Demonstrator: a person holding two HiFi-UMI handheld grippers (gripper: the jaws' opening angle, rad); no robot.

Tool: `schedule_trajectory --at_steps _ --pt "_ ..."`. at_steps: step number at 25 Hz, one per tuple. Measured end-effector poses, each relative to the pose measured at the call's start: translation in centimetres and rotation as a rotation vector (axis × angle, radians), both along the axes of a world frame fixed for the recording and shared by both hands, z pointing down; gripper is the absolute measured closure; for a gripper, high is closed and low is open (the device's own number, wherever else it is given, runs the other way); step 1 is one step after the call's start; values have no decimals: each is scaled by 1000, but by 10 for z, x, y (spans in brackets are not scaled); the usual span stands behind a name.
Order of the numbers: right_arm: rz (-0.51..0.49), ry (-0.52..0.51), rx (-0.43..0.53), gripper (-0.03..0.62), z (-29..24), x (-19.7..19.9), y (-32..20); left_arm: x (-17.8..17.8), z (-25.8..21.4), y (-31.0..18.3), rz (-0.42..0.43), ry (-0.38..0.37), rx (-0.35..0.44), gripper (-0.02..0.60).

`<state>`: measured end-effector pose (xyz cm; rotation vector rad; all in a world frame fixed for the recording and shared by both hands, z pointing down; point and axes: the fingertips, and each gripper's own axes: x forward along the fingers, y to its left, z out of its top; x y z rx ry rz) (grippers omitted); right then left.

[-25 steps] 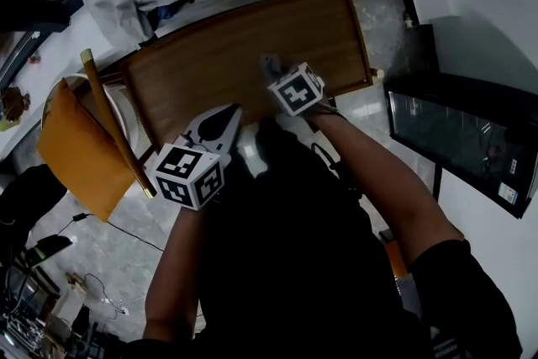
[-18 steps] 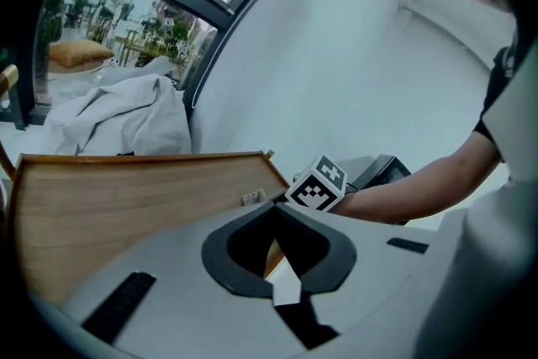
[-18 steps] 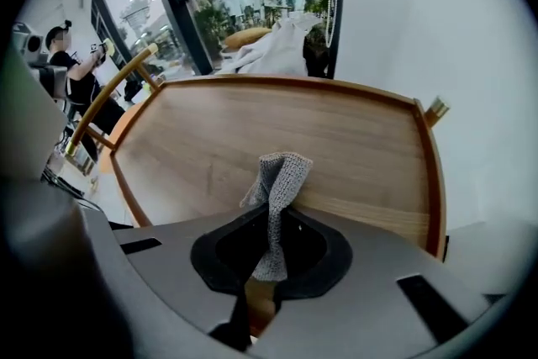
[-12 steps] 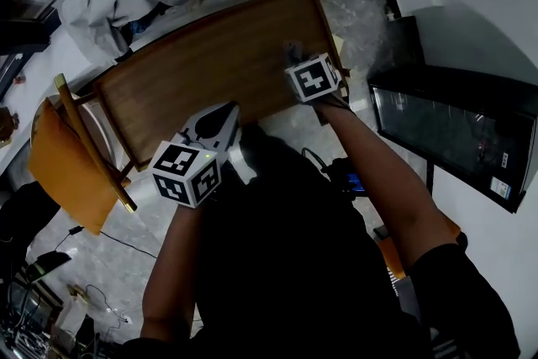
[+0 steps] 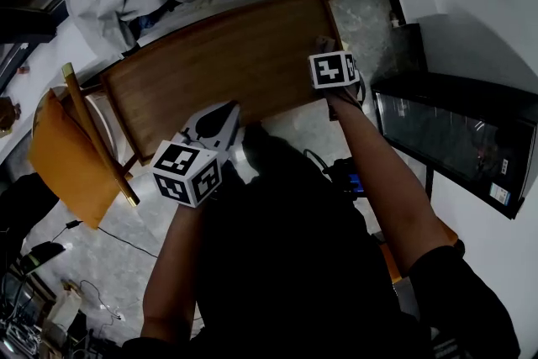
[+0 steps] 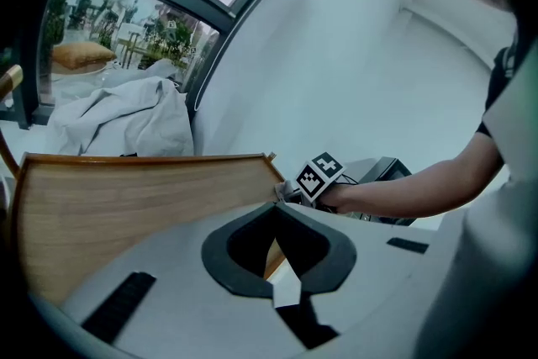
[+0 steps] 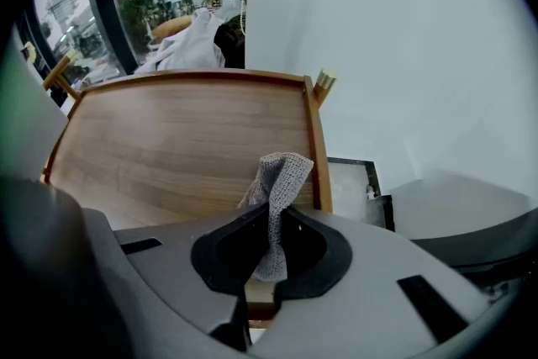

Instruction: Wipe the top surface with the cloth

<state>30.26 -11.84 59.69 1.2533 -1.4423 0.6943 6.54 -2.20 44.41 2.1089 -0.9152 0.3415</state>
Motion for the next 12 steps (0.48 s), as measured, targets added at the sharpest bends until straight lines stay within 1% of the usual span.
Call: schedule_trajectory --at_steps 3,5,8,10,12 --pt "41 47 5 560 0 9 -2 -18 -5 4 -23 0 9 571" --pt "99 60 2 560 0 16 -1 -34 -9 10 -41 1 15 570" --pt "174 23 21 560 -3 16 -3 -62 -17 21 -69 2 25 570" --pt "172 -38 60 560 -14 -3 -3 -83 -22 30 -78 -1 31 570" --pt "104 -112 89 560 -27 -47 4 -106 -27 40 -88 -8 37 570"
